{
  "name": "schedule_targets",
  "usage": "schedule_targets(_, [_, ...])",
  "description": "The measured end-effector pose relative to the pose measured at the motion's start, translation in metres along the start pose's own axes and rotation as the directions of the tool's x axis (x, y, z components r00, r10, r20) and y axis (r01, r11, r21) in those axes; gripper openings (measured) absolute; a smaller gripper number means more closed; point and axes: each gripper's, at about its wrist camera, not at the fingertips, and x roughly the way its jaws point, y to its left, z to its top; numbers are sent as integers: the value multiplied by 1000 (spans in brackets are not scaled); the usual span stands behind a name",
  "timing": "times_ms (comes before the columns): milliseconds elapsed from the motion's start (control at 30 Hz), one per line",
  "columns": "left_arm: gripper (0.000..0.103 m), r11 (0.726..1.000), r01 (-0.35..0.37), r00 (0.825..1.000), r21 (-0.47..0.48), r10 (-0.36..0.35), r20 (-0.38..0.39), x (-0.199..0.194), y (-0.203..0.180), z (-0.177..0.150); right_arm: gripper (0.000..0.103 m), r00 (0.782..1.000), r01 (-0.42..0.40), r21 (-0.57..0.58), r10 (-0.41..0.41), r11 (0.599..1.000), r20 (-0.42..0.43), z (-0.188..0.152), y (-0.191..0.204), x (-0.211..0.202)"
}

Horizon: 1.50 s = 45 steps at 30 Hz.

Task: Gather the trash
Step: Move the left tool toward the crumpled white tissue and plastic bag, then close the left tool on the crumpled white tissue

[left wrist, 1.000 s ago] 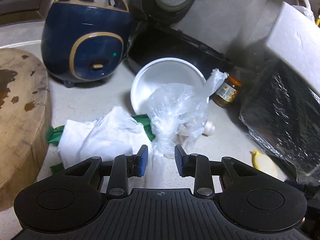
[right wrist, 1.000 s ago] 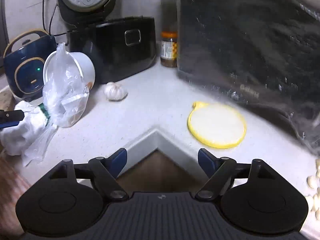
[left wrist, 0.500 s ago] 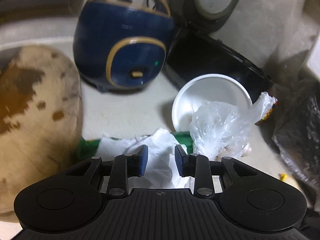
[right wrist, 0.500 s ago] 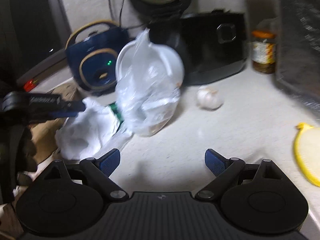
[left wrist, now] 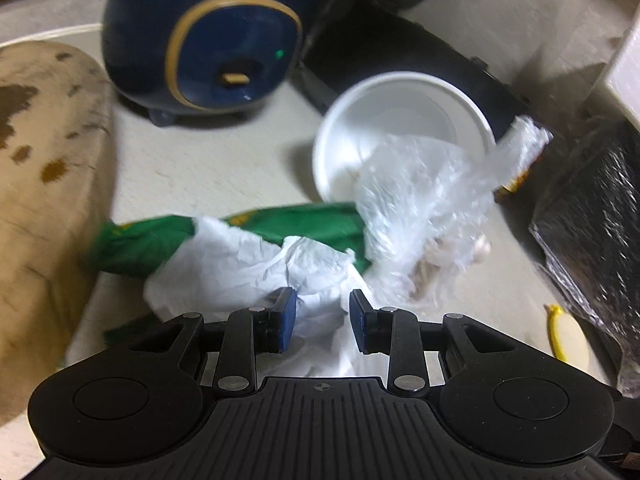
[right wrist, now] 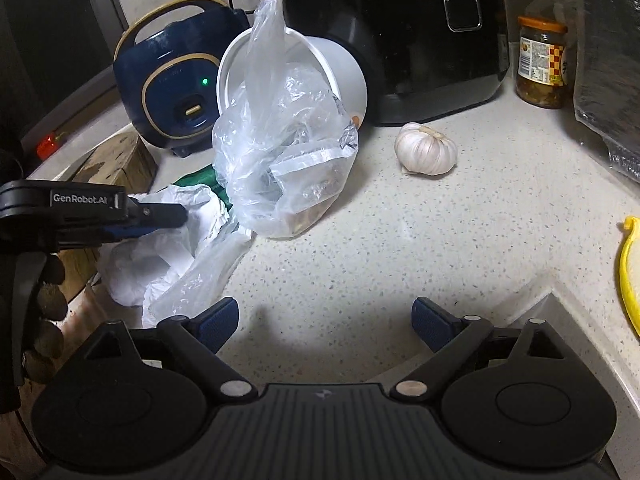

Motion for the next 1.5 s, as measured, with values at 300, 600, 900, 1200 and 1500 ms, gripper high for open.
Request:
schedule_targets(300, [33, 988, 156, 986, -16, -157, -59, 16, -22, -6, 103, 999, 43, -43, -43, 998, -13, -3, 10, 8])
schedule_targets(600, [33, 979, 155, 984, -131, -141, 110, -49, 10, -1, 88, 995, 82, -72, -78, 994, 59, -7, 19, -22])
schedule_targets(900, [33, 976, 101, 966, -191, -50, 254, -113, 50, -7, 88, 992, -33, -200, 57, 979, 116, 5, 86, -13])
schedule_targets(1200, [33, 988, 86, 971, -127, -54, 234, -99, 44, -22, 8, 999, 6, -107, 0, 994, 53, 12, 82, 19])
schedule_targets(1500, [33, 976, 215, 969, 31, -218, 118, -45, -38, -20, 7, 986, 80, 111, -95, 991, 140, 0, -2, -53])
